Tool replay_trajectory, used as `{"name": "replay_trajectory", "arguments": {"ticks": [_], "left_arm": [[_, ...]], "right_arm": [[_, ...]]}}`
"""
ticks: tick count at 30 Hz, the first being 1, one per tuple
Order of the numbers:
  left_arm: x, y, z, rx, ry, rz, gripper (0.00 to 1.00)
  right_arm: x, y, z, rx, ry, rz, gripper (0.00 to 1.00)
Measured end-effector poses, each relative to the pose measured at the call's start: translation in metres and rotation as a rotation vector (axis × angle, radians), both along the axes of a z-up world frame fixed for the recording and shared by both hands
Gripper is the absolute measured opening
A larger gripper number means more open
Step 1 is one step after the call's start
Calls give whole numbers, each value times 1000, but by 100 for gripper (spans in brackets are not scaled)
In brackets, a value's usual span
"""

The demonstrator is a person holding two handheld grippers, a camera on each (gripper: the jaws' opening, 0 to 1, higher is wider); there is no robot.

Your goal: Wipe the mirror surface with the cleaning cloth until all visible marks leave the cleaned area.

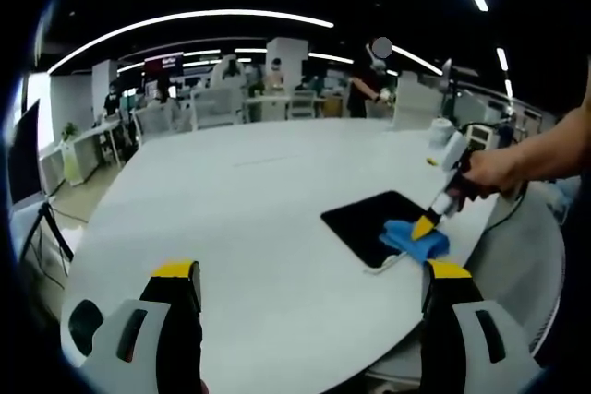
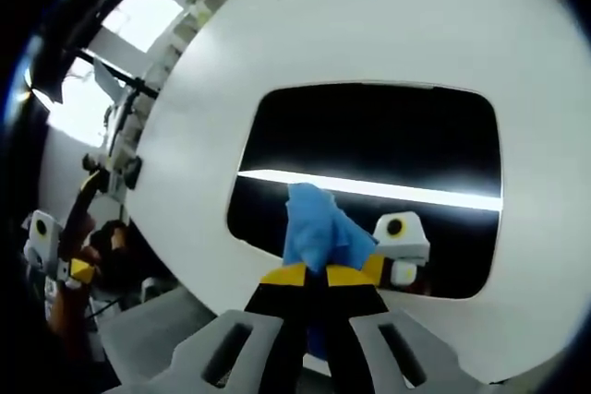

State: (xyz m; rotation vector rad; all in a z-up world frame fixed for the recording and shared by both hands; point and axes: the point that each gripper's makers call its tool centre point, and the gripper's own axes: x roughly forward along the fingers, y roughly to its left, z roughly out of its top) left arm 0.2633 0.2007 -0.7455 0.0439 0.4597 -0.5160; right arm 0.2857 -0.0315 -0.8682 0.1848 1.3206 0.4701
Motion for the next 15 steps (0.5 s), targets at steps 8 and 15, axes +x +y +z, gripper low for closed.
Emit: {"name": "replay_trajectory", "arguments": {"ticks": [8,15], "left_arm": [[2,1,0,0,5,-4,100],[8,-3,16,-115,-41,25,100]], "right_arm": [[2,0,0,-12,-2,-1,0],[6,1,1,-38,-10,25,0]]}}
